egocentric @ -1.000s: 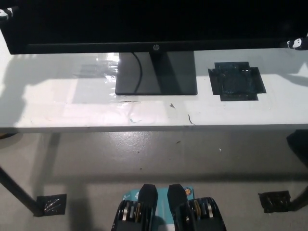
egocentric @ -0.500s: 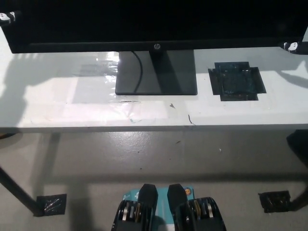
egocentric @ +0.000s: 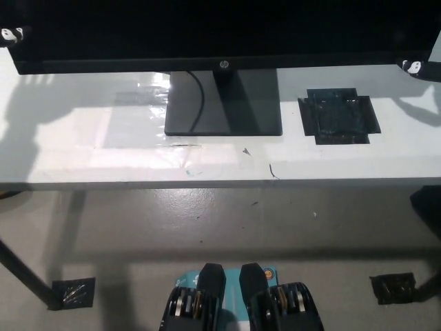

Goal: The monitor is placed at the center of the table and the robot uses both its hand to grab the left and right sides of the monitor to tilt the angle of the monitor downwards

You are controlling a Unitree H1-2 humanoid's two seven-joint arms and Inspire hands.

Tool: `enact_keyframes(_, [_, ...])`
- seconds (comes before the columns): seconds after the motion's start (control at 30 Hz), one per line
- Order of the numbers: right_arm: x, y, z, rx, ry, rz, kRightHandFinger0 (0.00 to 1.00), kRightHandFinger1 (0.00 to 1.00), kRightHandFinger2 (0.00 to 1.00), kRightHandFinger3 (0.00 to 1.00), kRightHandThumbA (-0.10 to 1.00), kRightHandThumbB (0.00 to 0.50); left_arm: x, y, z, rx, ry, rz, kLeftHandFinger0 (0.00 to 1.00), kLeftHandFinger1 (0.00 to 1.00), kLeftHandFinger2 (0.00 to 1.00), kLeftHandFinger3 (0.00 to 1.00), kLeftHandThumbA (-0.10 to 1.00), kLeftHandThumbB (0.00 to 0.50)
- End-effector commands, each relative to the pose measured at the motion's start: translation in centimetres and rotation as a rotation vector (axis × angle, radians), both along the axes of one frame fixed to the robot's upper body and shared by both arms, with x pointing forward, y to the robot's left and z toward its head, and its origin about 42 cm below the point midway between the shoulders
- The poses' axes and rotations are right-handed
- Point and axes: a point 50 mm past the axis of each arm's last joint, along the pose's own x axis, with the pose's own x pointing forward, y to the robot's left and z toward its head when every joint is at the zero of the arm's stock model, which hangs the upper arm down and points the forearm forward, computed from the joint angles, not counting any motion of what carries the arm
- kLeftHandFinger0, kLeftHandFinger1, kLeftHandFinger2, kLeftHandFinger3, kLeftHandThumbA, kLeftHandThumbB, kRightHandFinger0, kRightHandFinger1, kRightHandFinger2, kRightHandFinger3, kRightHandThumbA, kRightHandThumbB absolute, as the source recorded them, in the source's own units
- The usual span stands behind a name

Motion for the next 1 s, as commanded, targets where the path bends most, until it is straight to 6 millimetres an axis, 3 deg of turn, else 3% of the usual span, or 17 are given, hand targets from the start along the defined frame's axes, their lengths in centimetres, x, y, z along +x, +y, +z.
enact_keyframes(0.0, [1.0, 3.0, 5.3, -0.014, -0.279, 0.106, 1.0, 1.0, 1.0, 1.0, 0.69, 0.496, -0.3, 1.2, 2.0, 0.114, -0.1, 0.048, 1.0, 1.0, 1.0, 1.0, 0.82, 0.446])
enact_keyframes(0.1, [0.6, 1.7, 4.9, -0.026, -0.28, 0.091, 1.0, 1.0, 1.0, 1.0, 0.72, 0.499, -1.2, 3.0, 1.6, 0.124, -0.112, 0.052, 1.0, 1.0, 1.0, 1.0, 0.87, 0.446])
enact_keyframes(0.2, [0.5, 1.4, 4.7, -0.022, -0.276, 0.079, 1.0, 1.0, 1.0, 1.0, 0.71, 0.482, -1.4, 3.4, 1.3, 0.141, -0.13, 0.066, 1.0, 1.0, 1.0, 1.0, 0.89, 0.479])
enact_keyframes(0.23, [0.5, 1.3, 4.7, -0.014, -0.276, 0.077, 1.0, 1.0, 1.0, 1.0, 0.72, 0.482, -1.4, 3.5, 1.5, 0.149, -0.123, 0.072, 1.0, 1.0, 1.0, 1.0, 0.97, 0.491])
enact_keyframes(0.3, [0.5, 1.3, 4.7, -0.008, -0.282, 0.077, 1.0, 1.0, 1.0, 1.0, 0.75, 0.49, -1.4, 3.5, 1.5, 0.144, -0.127, 0.072, 1.0, 1.0, 1.0, 1.0, 1.0, 0.499])
enact_keyframes(0.43, [0.4, 1.5, 4.5, -0.005, -0.296, 0.082, 1.0, 1.0, 1.0, 1.0, 0.77, 0.494, -1.5, 3.7, 1.3, 0.106, -0.135, 0.068, 1.0, 1.0, 1.0, 1.0, 0.95, 0.488])
enact_keyframes(0.47, [0.0, 1.6, 3.7, 0.043, -0.312, 0.112, 1.0, 1.0, 1.0, 1.0, 0.77, 0.478, -2.3, 4.5, 0.1, -0.008, -0.171, 0.035, 1.0, 1.0, 1.0, 1.0, 0.84, 0.472])
enact_keyframes(0.5, [-0.7, 1.6, 2.6, 0.094, -0.328, 0.14, 1.0, 1.0, 1.0, 1.0, 0.82, 0.477, -3.1, 5.4, -1.6, -0.111, -0.177, 0.03, 1.0, 1.0, 1.0, 1.0, 0.8, 0.472])
enact_keyframes(0.57, [-1.4, 1.3, 1.7, 0.146, -0.328, 0.16, 1.0, 1.0, 1.0, 1.0, 0.83, 0.476, -3.9, 6.0, -3.0, -0.206, -0.186, -0.003, 1.0, 1.0, 1.0, 1.0, 0.85, 0.5])
enact_keyframes(0.67, [-1.5, 1.3, 1.7, 0.151, -0.329, 0.166, 1.0, 1.0, 1.0, 1.0, 0.83, 0.476, -3.9, 6.0, -3.0, -0.212, -0.187, -0.005, 1.0, 1.0, 1.0, 1.0, 0.85, 0.5])
enact_keyframes(0.7, [-2.5, 0.9, 0.7, 0.185, -0.328, 0.187, 1.0, 1.0, 1.0, 1.0, 0.87, 0.484, -4.8, 6.5, -4.5, -0.301, -0.171, -0.012, 1.0, 1.0, 1.0, 1.0, 0.89, 0.5])
enact_keyframes(0.73, [-5.0, -0.1, -1.4, 0.27, -0.318, 0.227, 1.0, 1.0, 1.0, 1.0, 0.9, 0.497, -7.3, 7.4, -7.1, -0.471, -0.148, -0.05, 1.0, 1.0, 1.0, 1.0, 0.89, 0.481])
enact_keyframes(0.8, [-6.9, -0.7, -2.1, 0.315, -0.338, 0.253, 1.0, 1.0, 1.0, 1.0, 0.9, 0.493, -9.5, 7.5, -8.3, -0.559, -0.123, -0.108, 1.0, 1.0, 1.0, 1.0, 0.9, 0.493])
enact_keyframes(0.9, [-7.3, -0.7, -2.2, 0.324, -0.338, 0.261, 1.0, 1.0, 1.0, 1.0, 0.91, 0.493, -10.1, 7.4, -8.4, -0.578, -0.117, -0.114, 1.0, 1.0, 1.0, 1.0, 0.91, 0.496])
enact_keyframes(0.93, [-10.3, -1.3, -3.0, 0.363, -0.357, 0.308, 1.0, 1.0, 1.0, 1.0, 0.97, 0.49, -13.9, 6.6, -9.6, -0.673, -0.145, -0.199, 1.0, 1.0, 1.0, 1.0, 0.83, 0.461])
enact_keyframes(0.97, [-12.3, -1.6, -3.3, 0.382, -0.372, 0.335, 1.0, 1.0, 1.0, 1.0, 0.98, 0.492, -16.5, 5.8, -10.0, -0.72, -0.157, -0.248, 1.0, 1.0, 1.0, 1.0, 0.83, 0.458])
